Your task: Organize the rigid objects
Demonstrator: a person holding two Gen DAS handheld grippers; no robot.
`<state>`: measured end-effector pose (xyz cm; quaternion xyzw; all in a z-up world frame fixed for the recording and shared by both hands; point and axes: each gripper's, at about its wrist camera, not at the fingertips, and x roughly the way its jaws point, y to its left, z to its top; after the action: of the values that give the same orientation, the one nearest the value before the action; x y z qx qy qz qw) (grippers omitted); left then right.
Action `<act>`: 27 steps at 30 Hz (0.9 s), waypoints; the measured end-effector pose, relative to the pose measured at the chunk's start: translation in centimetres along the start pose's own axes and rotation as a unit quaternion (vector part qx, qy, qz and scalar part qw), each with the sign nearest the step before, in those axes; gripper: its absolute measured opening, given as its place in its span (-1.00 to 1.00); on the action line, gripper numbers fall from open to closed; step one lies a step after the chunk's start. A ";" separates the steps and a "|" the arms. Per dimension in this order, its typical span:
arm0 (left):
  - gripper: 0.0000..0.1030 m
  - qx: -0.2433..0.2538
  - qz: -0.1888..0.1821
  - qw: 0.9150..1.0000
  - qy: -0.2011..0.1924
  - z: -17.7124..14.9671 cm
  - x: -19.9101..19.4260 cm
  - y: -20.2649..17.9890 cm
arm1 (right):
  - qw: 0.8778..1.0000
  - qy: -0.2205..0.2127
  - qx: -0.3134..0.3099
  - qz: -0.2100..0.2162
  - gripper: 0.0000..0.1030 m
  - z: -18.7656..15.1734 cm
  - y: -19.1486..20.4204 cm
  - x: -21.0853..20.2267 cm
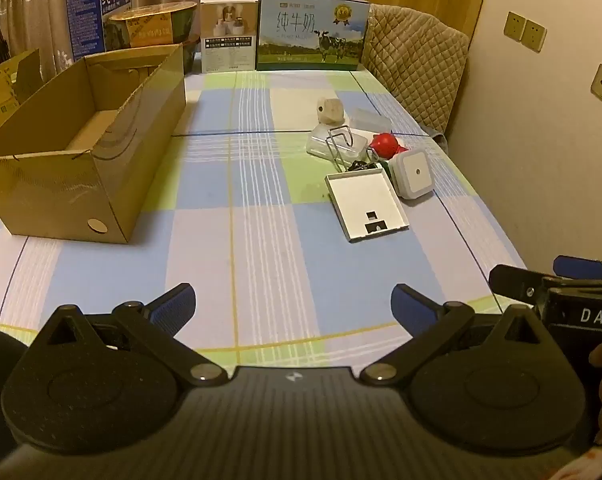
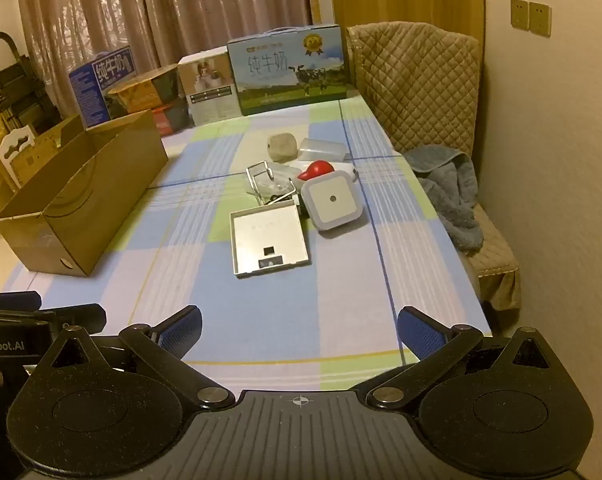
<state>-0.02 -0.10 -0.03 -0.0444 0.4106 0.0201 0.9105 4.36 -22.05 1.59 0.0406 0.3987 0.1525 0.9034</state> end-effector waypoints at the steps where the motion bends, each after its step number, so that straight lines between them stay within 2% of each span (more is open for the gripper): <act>1: 0.99 -0.002 -0.003 1.000 -0.001 0.0 0.0 0.0 | 1.000 -0.001 0.000 0.000 0.96 0.0 0.0 0.0; 8: 0.99 0.000 0.003 1.000 -0.012 -0.5 0.4 -0.1 | 1.000 0.001 -0.001 -0.001 0.96 -0.1 -0.1 -0.1; 27: 0.99 -0.009 -0.004 1.000 -0.010 -0.2 0.0 0.0 | 1.000 0.001 -0.003 -0.003 0.96 0.0 -0.4 -0.2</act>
<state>-0.15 -0.08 -0.12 -0.0542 0.4008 0.0209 0.9143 4.35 -22.44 1.64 0.0370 0.3994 0.1511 0.9035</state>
